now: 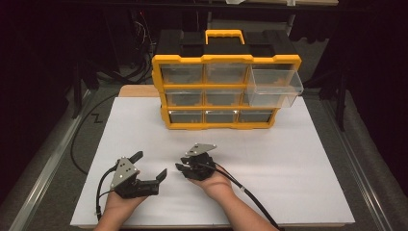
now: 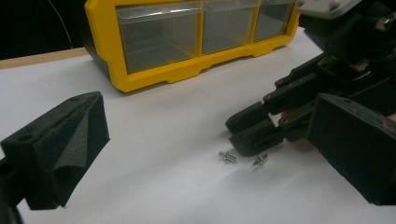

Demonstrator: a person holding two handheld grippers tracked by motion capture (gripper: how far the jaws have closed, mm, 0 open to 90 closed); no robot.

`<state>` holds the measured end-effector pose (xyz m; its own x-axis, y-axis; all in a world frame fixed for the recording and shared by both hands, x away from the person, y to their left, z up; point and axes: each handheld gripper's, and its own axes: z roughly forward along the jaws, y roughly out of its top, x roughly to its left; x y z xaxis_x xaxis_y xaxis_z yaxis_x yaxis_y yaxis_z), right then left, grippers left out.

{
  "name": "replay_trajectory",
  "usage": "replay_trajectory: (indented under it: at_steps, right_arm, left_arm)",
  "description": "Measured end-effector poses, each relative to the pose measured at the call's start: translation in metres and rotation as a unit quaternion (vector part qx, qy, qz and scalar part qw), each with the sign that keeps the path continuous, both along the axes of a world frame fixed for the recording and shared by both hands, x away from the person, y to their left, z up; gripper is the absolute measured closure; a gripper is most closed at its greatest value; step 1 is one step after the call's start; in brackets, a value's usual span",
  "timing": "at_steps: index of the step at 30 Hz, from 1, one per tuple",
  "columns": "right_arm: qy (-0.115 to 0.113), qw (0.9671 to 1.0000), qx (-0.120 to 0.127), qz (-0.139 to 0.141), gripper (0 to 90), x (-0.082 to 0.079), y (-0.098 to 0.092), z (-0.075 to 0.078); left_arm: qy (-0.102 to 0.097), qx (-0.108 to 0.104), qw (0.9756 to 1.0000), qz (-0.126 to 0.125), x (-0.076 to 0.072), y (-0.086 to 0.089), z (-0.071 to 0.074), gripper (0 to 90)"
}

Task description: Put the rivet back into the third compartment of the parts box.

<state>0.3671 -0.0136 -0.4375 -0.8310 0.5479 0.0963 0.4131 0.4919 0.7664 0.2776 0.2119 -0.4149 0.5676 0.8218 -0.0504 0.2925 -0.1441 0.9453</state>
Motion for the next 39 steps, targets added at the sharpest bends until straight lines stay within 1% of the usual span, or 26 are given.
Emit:
replay_trajectory:
  at_steps: [3, 7, 9, 10, 13, 16, 18, 19, 20, 21, 23, 24, 25, 27, 28, 33, 35, 37, 38, 39]
  right_arm:
    - [-0.007, 0.9997, -0.025, 0.005, 73.8, 0.000, 0.009, -0.003]
    - [-0.004, 0.9994, -0.032, 0.010, 77.2, 0.001, 0.013, -0.003]
    - [-0.014, 0.9989, -0.042, 0.013, 79.9, 0.001, 0.014, -0.003]
    - [-0.015, 0.9988, -0.044, 0.012, 81.0, 0.001, 0.015, -0.003]
    - [-0.015, 0.9987, -0.047, 0.013, 82.7, 0.002, 0.015, -0.003]
    - [-0.023, 0.9981, -0.053, 0.021, 83.7, 0.002, 0.015, -0.003]
    - [-0.013, 0.9987, -0.045, 0.020, 83.7, 0.004, 0.014, -0.002]
    - [-0.011, 0.9994, -0.032, 0.011, 83.7, 0.005, 0.011, 0.001]
    - [-0.011, 0.9994, -0.032, 0.011, 83.7, 0.005, 0.011, 0.001]
    - [-0.011, 0.9995, -0.026, 0.009, 83.7, 0.005, 0.008, 0.005]
    - [-0.020, 0.9995, -0.021, 0.012, 83.7, 0.004, 0.003, 0.013]
    - [-0.026, 0.9993, -0.023, 0.015, 83.7, 0.002, -0.004, 0.020]
    - [-0.026, 0.9993, -0.023, 0.015, 83.7, 0.002, -0.004, 0.020]
    - [-0.032, 0.9989, -0.029, 0.018, 83.7, 0.000, -0.013, 0.026]
    - [-0.032, 0.9986, -0.036, 0.020, 83.7, -0.001, -0.018, 0.028]
    - [-0.034, 0.9980, -0.049, 0.022, 83.7, -0.005, -0.044, 0.032]
    - [-0.029, 0.9980, -0.051, 0.021, 83.7, -0.007, -0.055, 0.033]
    - [-0.026, 0.9980, -0.053, 0.020, 83.7, -0.009, -0.066, 0.034]
    - [-0.021, 0.9981, -0.055, 0.019, 83.7, -0.011, -0.077, 0.036]
    - [-0.021, 0.9981, -0.055, 0.019, 83.7, -0.011, -0.077, 0.036]
  left_arm:
    - [0.000, -0.002, 1.0000, 0.000, 0.000, 0.000, 0.000, 0.4]
    - [0.000, -0.004, 1.0000, 0.000, 0.000, 0.000, 0.000, 0.4]
    - [0.000, -0.004, 1.0000, 0.000, 0.000, 0.000, 0.000, 0.4]
    - [0.000, -0.004, 1.0000, 0.000, 0.000, 0.000, 0.000, 0.4]
    - [0.000, -0.002, 1.0000, -0.002, 0.001, 0.000, 0.000, 0.4]
    - [0.000, -0.004, 1.0000, -0.003, 0.002, -0.001, 0.000, 0.4]
    - [0.000, -0.005, 1.0000, -0.002, 0.002, -0.001, -0.001, 0.4]
    - [0.001, -0.006, 1.0000, -0.001, 0.002, -0.001, -0.001, 0.4]
    - [0.002, -0.005, 1.0000, -0.001, 0.002, -0.001, -0.001, 0.4]
    - [0.002, -0.005, 1.0000, -0.001, 0.002, -0.001, -0.001, 0.4]
    - [0.002, -0.005, 1.0000, -0.001, 0.003, -0.002, -0.001, 0.4]
    - [0.002, -0.005, 1.0000, -0.001, 0.003, -0.002, -0.001, 0.4]
    - [0.002, -0.002, 1.0000, -0.002, 0.003, -0.002, -0.001, 0.4]
    - [0.002, -0.002, 1.0000, -0.002, 0.003, -0.002, -0.002, 0.4]
    - [0.002, -0.001, 1.0000, -0.001, 0.002, -0.002, -0.001, 0.4]
    - [0.000, 0.000, 1.0000, 0.000, 0.002, -0.002, -0.001, 0.4]
    - [0.001, -0.001, 1.0000, 0.001, 0.002, -0.003, -0.002, 0.4]
    - [0.008, -0.004, 1.0000, -0.002, 0.003, -0.003, -0.002, 0.4]
    - [0.008, -0.001, 1.0000, -0.001, 0.003, -0.003, -0.002, 0.4]
    - [0.005, 0.000, 1.0000, 0.000, 0.002, -0.003, -0.002, 0.4]
